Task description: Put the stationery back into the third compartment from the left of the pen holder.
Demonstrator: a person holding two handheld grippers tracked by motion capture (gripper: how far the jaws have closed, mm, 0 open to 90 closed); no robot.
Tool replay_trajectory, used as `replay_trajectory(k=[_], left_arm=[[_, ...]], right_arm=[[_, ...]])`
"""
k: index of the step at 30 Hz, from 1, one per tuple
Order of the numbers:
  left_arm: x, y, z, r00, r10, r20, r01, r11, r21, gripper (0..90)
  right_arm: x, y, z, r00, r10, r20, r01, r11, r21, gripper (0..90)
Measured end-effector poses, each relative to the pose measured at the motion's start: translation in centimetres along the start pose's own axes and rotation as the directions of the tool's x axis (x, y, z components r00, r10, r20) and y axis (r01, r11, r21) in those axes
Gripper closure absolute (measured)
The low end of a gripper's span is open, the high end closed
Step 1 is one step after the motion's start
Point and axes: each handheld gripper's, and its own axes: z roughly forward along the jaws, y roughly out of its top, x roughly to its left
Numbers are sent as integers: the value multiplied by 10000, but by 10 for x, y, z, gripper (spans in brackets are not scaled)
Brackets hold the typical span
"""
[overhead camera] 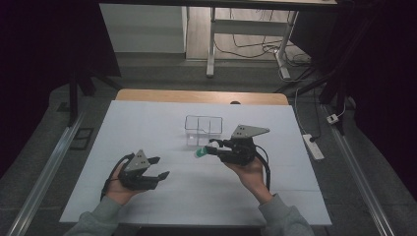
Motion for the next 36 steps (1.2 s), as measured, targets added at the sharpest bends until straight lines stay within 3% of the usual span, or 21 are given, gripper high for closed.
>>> replay_trajectory(k=[12,24,36], left_arm=[[14,-26,-19,9971,-747,-162,747,9972,-4,359],[21,-41,-21,9945,-1033,-172,1038,9940,343,339],[28,-44,-21,9899,-1390,-282,1398,9897,312,305]], right_arm=[[-1,8,-10,9990,-135,414,149,9993,-354,649],[-8,17,-20,9956,34,933,28,9978,-661,649],[-42,30,-16,9788,386,2012,-246,9971,-717,649]])
